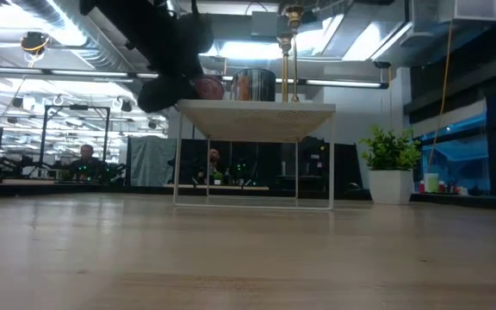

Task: Pick & Place candle stick holders
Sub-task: Put the pink patterned scented candle on the shelf

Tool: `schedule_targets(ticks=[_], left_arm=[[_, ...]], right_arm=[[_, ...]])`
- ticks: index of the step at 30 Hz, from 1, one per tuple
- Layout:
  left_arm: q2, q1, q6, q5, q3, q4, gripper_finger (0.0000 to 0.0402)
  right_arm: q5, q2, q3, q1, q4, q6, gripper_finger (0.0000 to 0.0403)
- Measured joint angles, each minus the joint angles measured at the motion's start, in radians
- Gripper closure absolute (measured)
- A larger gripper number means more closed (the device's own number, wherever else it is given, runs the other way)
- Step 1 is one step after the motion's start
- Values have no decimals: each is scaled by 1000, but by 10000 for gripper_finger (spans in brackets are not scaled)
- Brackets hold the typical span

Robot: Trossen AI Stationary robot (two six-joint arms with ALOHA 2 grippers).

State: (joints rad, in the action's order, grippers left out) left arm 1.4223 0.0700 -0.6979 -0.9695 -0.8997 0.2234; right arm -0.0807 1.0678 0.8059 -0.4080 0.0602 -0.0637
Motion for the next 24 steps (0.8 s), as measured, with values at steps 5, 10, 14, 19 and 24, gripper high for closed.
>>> schedule_targets(ticks=[5, 10, 14, 19, 24], left_arm=[[0, -4, -59, 0, 36, -148, 222], [0, -29, -181, -1, 101, -314, 222], [0, -55, -195, 38, 109, -340, 212], [0, -80, -180, 121, 110, -340, 201], [0, -86, -158, 132, 109, -337, 197]], right_arm=[[-1, -152, -158, 4, -90, 43, 106], [-1, -279, -332, 22, -249, 46, 106], [-1, -341, -427, 31, -324, 46, 106], [-1, -368, -474, 45, -353, 46, 106], [0, -368, -478, 48, -360, 46, 106]])
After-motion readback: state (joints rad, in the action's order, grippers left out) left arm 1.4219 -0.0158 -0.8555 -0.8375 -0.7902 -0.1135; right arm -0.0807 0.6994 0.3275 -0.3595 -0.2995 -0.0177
